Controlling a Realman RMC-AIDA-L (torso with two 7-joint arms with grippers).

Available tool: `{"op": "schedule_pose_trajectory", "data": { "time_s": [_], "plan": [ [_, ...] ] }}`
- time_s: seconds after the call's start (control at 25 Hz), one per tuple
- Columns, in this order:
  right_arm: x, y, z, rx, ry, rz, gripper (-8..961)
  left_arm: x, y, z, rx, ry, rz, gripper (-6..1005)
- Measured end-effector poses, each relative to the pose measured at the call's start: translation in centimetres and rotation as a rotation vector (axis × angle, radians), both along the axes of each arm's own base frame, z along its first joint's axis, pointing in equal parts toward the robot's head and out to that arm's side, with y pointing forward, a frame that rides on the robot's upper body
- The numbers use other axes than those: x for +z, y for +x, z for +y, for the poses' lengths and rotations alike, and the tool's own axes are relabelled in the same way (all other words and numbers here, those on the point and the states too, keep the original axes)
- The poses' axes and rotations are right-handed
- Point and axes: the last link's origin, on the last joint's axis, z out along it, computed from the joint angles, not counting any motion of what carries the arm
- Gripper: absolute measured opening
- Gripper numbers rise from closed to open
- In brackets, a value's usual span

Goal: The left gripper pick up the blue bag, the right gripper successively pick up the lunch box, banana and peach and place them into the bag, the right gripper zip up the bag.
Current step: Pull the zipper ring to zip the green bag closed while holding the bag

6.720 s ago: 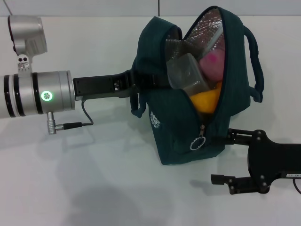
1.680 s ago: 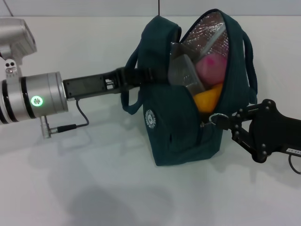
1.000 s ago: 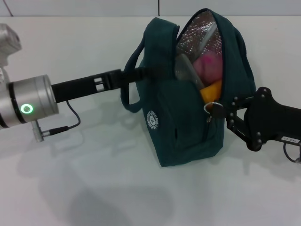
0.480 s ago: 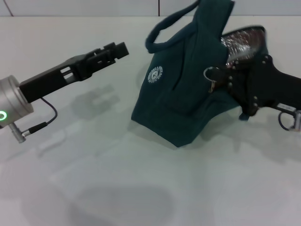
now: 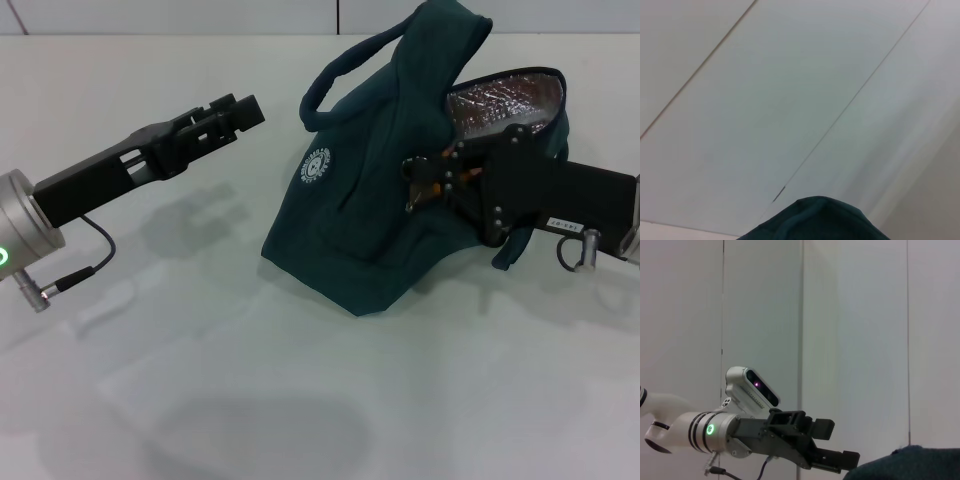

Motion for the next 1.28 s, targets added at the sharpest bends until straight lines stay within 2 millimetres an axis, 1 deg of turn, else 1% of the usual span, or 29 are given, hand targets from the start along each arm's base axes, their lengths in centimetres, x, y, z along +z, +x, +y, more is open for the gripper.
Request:
{"op": "schedule_pose_trajectory", "data": {
  "time_s": [0.36,0.68,0.84,0.96,1.16,1.28],
  "plan": [
    [0.2,-0.9,1.2,-0.004,-0.006,-0.012,18,-0.1,0.1,0.0,-0.004,0.001,0.0,738],
    [-0.1,-2.9,3.9,-0.036,-0.008,-0.064,18,-0.2,0.1,-0.1,-0.011,0.008,0.005,736],
    [-0.4,-3.3,4.2,-0.03,-0.019,-0.082,18,-0.4,0.0,-0.3,-0.021,0.015,0.016,734],
    [-0.5,-3.5,4.3,-0.031,-0.023,-0.085,18,-0.7,0.2,-0.6,-0.061,0.023,0.03,734],
    [-0.5,-3.8,4.6,-0.04,-0.029,-0.085,18,-1.7,0.8,-0.9,-0.139,0.022,0.079,732],
    [-0.5,-4.0,4.7,-0.042,-0.032,-0.083,19,-2.3,0.9,-0.5,-0.146,0.03,0.101,731]
  ]
}}
